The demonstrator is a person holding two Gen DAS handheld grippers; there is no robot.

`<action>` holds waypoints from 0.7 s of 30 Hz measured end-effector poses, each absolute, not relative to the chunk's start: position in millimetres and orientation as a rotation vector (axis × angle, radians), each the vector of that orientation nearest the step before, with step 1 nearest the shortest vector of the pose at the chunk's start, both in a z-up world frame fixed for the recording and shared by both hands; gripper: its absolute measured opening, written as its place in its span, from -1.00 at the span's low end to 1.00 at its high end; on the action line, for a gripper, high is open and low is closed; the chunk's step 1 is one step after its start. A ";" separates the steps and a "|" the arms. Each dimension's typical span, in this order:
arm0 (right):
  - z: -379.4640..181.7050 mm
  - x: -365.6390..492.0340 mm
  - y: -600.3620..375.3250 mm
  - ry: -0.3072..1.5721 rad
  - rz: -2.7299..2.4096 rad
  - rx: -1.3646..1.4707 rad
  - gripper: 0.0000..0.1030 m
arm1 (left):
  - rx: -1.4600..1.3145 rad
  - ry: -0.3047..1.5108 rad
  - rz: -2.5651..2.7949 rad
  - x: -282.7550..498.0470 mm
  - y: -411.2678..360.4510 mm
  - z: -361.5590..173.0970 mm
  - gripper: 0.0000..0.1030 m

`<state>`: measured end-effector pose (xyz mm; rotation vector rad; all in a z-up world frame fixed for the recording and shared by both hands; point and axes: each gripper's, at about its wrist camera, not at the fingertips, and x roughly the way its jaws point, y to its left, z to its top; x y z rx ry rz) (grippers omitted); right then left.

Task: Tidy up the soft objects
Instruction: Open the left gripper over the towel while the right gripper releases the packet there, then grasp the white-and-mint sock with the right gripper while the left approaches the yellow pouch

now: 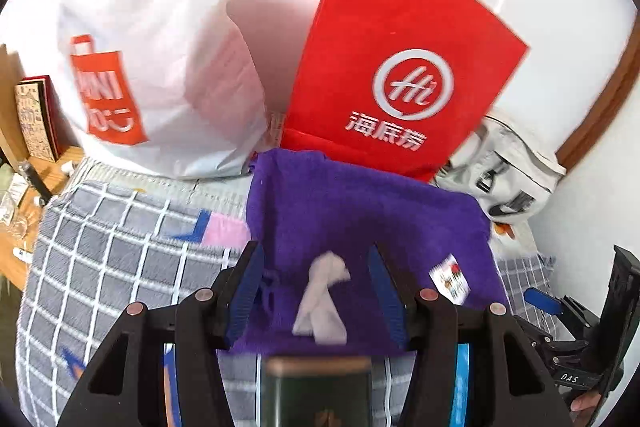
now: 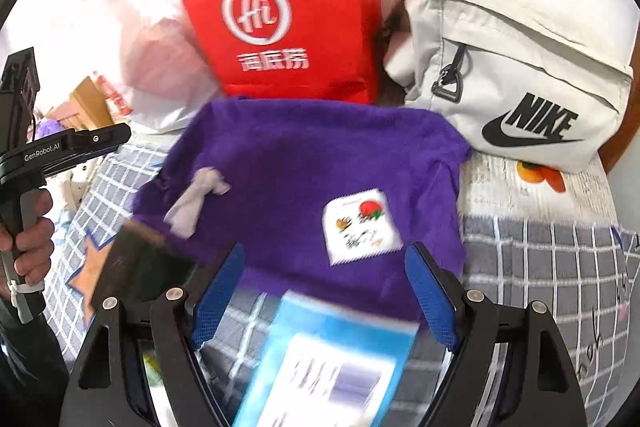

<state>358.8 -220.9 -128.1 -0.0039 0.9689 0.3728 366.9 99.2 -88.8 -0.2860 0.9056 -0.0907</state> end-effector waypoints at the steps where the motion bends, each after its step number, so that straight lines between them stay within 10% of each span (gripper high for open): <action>1: -125.3 350.0 -219.4 0.969 0.379 -0.003 0.59 | -0.278 0.911 -0.095 358.0 98.8 -85.5 0.01; 21: -125.9 184.7 -167.1 0.951 0.510 -0.081 0.59 | -0.314 0.938 -0.115 213.0 103.2 -100.7 0.05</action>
